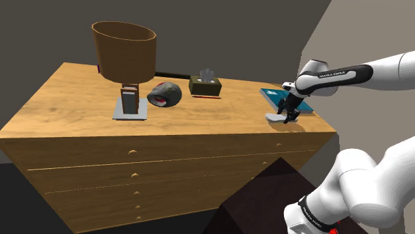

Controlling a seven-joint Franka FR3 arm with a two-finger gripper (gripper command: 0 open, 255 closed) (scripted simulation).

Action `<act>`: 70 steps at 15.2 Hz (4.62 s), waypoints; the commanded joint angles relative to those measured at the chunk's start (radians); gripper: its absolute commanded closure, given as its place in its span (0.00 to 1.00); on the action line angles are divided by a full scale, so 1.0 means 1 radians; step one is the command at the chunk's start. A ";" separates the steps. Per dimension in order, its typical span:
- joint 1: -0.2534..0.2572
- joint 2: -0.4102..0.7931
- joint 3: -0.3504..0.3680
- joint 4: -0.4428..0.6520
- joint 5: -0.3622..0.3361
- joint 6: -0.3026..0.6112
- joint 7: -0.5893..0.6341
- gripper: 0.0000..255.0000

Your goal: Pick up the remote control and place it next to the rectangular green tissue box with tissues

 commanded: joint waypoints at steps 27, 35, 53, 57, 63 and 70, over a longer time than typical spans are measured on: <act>-0.080 -0.190 0.203 0.252 -0.064 -0.419 0.079 1.00; -0.077 -0.196 0.233 0.351 -0.052 -0.525 0.076 1.00; 0.068 0.402 0.176 0.794 0.403 -0.560 0.047 1.00; 0.017 0.544 0.208 0.941 0.507 -0.611 0.043 1.00; 0.033 0.535 0.212 0.849 0.502 -0.527 0.042 1.00; 0.043 0.539 0.217 0.759 0.509 -0.435 0.034 1.00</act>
